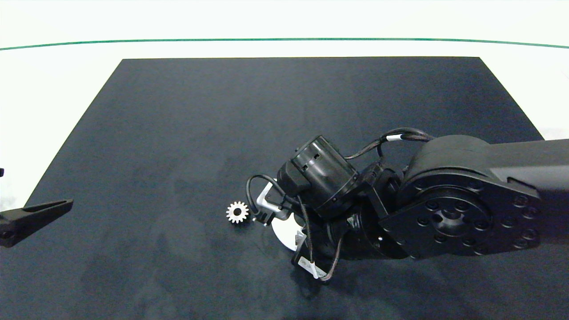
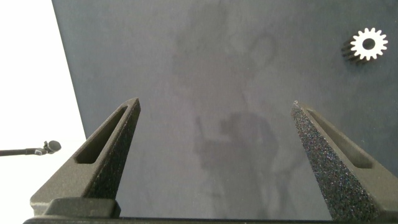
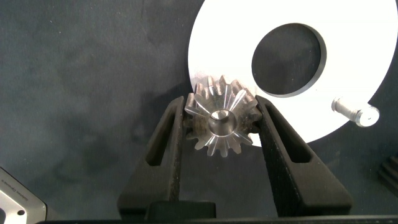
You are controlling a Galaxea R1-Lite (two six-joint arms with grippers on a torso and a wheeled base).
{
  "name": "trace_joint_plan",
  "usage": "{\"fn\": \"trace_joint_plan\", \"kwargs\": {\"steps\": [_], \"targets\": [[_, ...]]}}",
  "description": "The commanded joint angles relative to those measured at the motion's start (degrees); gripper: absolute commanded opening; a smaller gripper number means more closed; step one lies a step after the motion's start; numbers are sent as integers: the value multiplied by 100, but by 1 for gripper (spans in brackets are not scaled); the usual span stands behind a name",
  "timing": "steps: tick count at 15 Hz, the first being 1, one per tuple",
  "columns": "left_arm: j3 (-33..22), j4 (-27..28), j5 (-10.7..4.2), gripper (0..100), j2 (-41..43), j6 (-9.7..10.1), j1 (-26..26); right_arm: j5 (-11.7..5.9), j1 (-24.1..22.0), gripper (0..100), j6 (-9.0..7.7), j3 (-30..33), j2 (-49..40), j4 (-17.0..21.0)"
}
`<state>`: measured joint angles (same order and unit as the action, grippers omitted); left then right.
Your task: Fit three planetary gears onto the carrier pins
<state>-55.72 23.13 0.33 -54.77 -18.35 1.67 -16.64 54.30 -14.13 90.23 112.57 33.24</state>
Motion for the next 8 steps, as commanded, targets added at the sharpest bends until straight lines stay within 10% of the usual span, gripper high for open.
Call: {"fn": "trace_joint_plan", "kwargs": {"steps": [1,8], "targets": [[0,17,2,100,2,-11,0,-243,-7,100,-2,-6,2,-2],[0,8,2,100,10,-11,-18,-208,-7,100,24,-6,-24,-20]]}}
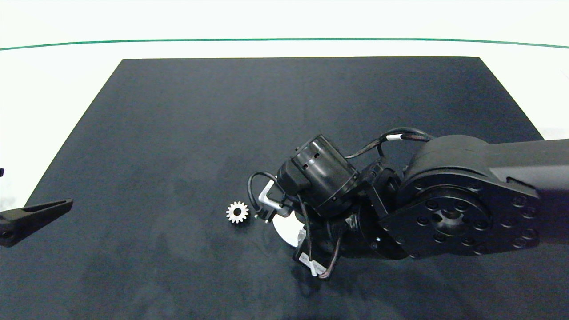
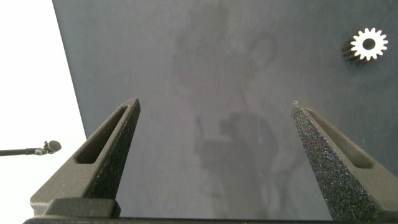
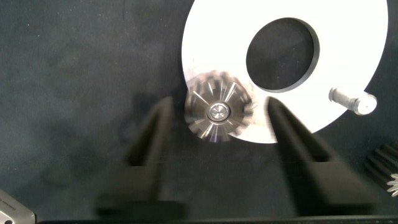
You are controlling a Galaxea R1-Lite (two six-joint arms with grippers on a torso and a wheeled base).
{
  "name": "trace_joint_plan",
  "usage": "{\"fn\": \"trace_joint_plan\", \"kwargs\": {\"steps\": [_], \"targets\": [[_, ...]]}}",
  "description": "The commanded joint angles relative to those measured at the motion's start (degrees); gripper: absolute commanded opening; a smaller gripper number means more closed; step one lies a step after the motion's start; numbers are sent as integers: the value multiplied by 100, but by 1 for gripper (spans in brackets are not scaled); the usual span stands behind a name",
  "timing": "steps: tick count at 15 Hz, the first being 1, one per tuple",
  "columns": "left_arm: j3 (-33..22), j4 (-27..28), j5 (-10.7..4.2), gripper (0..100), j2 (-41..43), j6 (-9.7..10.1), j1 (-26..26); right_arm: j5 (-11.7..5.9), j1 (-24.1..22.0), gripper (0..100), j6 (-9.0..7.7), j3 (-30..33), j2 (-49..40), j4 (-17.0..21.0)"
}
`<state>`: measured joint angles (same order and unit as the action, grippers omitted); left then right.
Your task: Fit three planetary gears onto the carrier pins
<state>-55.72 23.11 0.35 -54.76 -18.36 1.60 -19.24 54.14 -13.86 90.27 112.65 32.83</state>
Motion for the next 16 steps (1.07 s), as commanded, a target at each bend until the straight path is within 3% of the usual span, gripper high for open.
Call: {"fn": "trace_joint_plan", "kwargs": {"steps": [1,2,3,4,5,8,10,12,14,15,16], "targets": [[-35,9,0,100,53,-10,-37,306,-9,100,6,-27,-103,31],[-61,9,0,100,115,-19,-72,605,-61,100,24,-36,-253,39],[-79,9,0,100,167,-19,-72,790,-114,100,15,-45,-464,57],[-88,9,0,100,247,-27,-72,843,-140,100,15,-54,-727,74],[-97,9,0,100,273,-27,-72,807,-184,100,6,-54,-965,136],[-105,18,0,100,273,-54,-81,755,-729,100,6,-212,-1896,848],[-105,18,0,100,255,-54,-107,579,-1345,100,50,-651,-2661,848],[-105,18,0,100,247,-54,-107,693,-2171,100,76,-1012,-2933,813],[-97,27,0,100,255,-54,-98,948,-2593,100,76,-1460,-2925,408],[-88,27,0,100,255,-54,-81,1177,-2716,100,76,-1855,-2881,-233],[-88,27,0,100,247,-54,-89,1282,-2742,100,76,-2163,-2766,-646]]}}
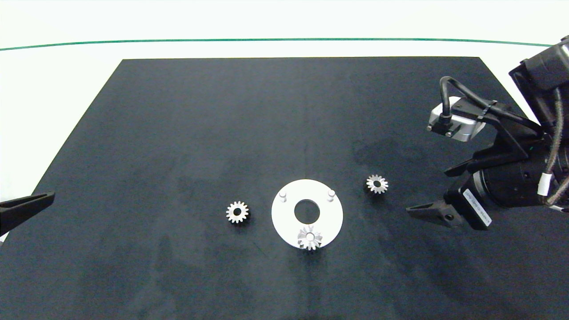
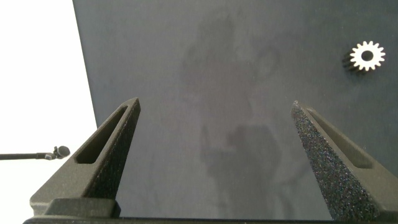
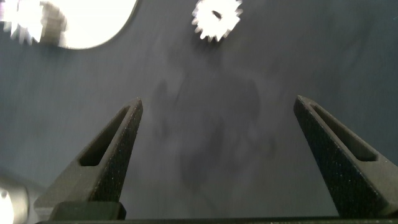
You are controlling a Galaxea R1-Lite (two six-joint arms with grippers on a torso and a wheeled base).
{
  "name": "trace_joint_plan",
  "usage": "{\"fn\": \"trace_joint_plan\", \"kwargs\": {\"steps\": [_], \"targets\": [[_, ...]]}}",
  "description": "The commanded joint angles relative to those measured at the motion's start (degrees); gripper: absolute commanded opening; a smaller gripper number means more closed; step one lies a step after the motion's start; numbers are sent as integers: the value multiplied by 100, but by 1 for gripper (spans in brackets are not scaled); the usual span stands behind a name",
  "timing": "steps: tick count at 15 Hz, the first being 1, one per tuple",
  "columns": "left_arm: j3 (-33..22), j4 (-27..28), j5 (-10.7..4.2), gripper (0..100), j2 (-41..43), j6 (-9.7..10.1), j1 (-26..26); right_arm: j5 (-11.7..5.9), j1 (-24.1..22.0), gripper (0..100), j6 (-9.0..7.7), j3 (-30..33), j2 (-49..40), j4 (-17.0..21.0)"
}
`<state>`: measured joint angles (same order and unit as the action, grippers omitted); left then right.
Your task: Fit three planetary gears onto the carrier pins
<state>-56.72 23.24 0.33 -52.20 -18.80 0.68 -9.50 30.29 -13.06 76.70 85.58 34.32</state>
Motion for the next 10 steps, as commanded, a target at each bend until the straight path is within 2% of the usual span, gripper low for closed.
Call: {"fn": "trace_joint_plan", "kwargs": {"steps": [1,3,5,10], "targets": [[21,14,2,100,-18,-10,11,378,-366,100,5,-1070,108,-1146],[30,14,2,100,-53,-19,2,370,-366,100,128,-1272,407,-1727],[38,14,2,100,-89,-27,11,361,-366,100,145,-1263,653,-2096],[56,23,2,100,-115,-27,20,370,-375,100,163,-876,1110,-2166]]}}
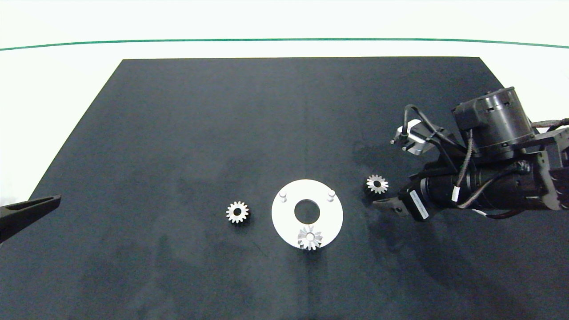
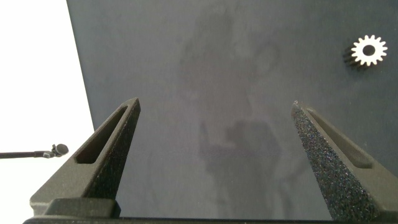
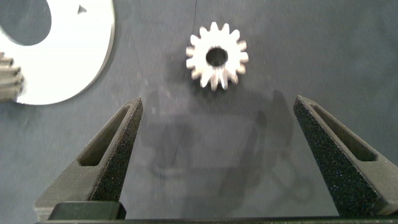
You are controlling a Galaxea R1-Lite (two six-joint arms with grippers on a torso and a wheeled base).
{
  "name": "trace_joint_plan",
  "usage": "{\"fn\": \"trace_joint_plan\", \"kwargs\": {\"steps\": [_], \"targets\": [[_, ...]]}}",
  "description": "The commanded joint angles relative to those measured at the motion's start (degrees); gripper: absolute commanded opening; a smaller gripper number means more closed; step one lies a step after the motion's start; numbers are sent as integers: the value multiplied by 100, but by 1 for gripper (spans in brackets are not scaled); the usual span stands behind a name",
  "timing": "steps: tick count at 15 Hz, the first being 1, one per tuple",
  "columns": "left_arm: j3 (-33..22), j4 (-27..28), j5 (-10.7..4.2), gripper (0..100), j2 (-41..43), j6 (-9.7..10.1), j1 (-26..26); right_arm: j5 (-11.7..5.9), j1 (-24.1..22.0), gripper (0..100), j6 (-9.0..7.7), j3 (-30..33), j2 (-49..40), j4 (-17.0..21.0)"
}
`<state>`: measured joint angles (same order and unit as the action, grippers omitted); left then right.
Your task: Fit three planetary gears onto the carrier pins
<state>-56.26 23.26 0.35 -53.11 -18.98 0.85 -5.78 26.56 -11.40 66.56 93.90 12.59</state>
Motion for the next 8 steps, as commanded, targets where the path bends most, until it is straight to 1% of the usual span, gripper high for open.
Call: {"fn": "trace_joint_plan", "kwargs": {"steps": [1,2,5,8], "targets": [[10,38,0,100,-24,-9,3,24,-11,100,50,235,383,6],[10,47,0,100,-24,-9,11,68,-20,100,129,296,471,-2],[10,56,9,100,-24,-9,11,200,-46,100,129,384,568,-64],[10,56,9,100,-24,-9,20,209,-46,100,138,410,752,-257]]}}
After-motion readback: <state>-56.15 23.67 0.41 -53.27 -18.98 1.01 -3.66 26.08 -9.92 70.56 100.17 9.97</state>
